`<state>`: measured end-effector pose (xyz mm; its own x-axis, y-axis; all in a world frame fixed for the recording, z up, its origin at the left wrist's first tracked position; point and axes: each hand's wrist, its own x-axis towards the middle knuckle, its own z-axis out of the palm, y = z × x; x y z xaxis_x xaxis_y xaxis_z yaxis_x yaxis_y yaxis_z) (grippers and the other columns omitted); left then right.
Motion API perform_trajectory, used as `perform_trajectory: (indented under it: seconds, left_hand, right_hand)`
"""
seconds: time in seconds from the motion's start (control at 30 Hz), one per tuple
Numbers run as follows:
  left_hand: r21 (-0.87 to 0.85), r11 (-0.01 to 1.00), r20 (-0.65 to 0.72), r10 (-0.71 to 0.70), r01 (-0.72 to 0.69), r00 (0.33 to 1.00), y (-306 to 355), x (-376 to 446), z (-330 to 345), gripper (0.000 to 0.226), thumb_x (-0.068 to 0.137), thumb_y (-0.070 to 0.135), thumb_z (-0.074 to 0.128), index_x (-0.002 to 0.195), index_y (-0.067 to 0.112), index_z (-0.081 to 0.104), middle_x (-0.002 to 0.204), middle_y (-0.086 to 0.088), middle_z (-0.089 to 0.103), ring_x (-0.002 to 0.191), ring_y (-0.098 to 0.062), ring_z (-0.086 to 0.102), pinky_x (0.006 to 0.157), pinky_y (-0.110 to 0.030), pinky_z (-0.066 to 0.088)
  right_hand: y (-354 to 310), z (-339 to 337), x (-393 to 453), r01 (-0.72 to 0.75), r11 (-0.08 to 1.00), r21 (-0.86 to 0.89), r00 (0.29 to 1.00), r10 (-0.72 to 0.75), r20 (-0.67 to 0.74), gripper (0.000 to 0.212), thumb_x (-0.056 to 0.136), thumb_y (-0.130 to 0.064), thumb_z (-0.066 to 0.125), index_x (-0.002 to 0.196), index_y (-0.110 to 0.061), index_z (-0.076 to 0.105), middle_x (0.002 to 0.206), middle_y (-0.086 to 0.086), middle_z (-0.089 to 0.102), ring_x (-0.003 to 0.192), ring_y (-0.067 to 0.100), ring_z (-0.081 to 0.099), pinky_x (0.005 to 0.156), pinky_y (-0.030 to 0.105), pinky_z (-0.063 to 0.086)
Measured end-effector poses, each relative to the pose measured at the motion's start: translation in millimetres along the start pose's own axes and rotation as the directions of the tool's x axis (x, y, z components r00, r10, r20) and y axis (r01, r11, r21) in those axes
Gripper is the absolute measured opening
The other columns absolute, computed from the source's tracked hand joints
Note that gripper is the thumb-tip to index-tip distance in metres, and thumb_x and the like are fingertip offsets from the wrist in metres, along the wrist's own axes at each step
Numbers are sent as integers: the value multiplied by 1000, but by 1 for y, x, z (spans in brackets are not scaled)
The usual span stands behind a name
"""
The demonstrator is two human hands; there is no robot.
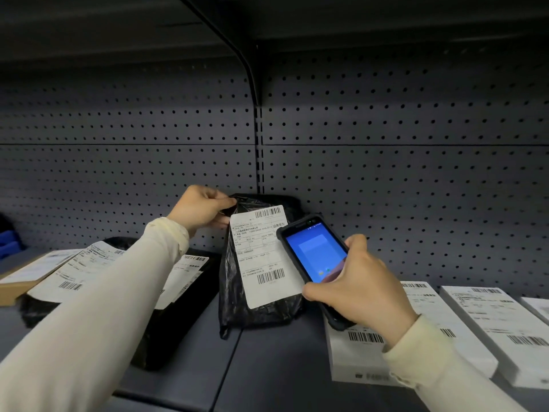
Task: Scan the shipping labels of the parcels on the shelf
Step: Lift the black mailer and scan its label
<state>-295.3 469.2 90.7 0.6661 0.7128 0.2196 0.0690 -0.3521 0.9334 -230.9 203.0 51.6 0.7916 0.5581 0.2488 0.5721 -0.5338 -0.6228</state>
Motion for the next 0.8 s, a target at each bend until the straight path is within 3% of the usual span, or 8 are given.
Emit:
perform_trajectory:
  seconds: [0.1,0.27,0.47,0.8]
  left_hand:
    - [3,1000,27,-8,8,1000,4,-1,-4,12,86,9,65,74,8,62,55,-1,69,48,-13,66,58,-27,58]
    - [33,999,23,8,-9,1000,10,-3,-6,12,84,11,68,72,8,66,61,-6,70,50,-15,66,68,-34,58]
    - [52,998,44,36,-38,998,16,-7,-7,12,81,13,72,71,8,68,53,1,67,42,-5,58,56,-20,57]
    - [56,998,90,10,-15,996,26,-8,-6,11,85,7,65,75,5,62,61,-8,68,44,-10,63,52,-21,57]
  right_hand:
    - [-1,0,-3,1,1000,0,1000,-1,14,64,62,-43,76,97,-25,26,82,-13,64,80,6,60,74,34,55]
    - [-3,-3,-4,-2,1000,24,1000,2,25,65,62,-42,76,98,-25,26,79,-14,64,78,3,59,75,35,55]
    - [-2,-8,-6,-20,999,36,998,18,56,63,60,-43,78,99,-22,32,77,-12,63,76,4,60,72,35,55]
    - [4,-8,-8,-67,995,75,993,59,104,62,56,-44,80,98,-22,38,79,-11,64,79,6,58,67,31,50]
